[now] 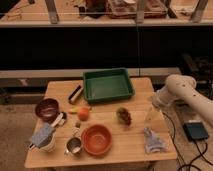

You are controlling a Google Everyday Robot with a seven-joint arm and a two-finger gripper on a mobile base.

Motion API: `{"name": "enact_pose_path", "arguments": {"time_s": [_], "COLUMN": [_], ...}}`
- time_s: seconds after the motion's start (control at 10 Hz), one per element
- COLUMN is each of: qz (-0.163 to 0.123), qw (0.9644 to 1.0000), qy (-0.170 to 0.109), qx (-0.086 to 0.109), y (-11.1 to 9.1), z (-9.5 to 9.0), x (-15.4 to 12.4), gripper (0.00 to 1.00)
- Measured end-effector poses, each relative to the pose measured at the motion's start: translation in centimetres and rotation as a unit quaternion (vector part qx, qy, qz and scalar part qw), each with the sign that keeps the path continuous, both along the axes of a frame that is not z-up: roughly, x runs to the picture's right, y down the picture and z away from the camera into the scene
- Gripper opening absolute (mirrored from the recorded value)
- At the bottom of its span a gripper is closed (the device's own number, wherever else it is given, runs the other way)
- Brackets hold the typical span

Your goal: Wipe tray with towel

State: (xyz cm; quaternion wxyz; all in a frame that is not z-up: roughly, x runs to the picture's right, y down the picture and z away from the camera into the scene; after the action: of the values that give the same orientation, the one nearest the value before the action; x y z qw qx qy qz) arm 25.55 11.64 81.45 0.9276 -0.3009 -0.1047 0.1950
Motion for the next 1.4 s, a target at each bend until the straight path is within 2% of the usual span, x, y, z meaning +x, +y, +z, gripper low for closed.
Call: {"name": "enact_pose_path", "arguments": {"time_s": [0.7,0.9,1.0,1.1,1.2,1.4], "qz": [-0.001,0.007,0.012,0.012,0.015,0.022], "qw": [1.0,0.9997,0.9994,0.9992,0.9987,0.9973], "qy": [0.004,0.022,0.03,0.033,0.035,0.039], "qx": [0.003,-0.001,-0.009,-0.017,-0.033,-0.058], "y": [0.3,2.4,4.5,5.7,7.2,8.2], "z": [0.0,-0.2,-0.5,-0.8,-1.2,-1.7], "x": [0.2,1.9,3.2,3.6,3.6,4.0], "gripper": [0.8,0.8,0.8,0.8,0.8,0.8]}}
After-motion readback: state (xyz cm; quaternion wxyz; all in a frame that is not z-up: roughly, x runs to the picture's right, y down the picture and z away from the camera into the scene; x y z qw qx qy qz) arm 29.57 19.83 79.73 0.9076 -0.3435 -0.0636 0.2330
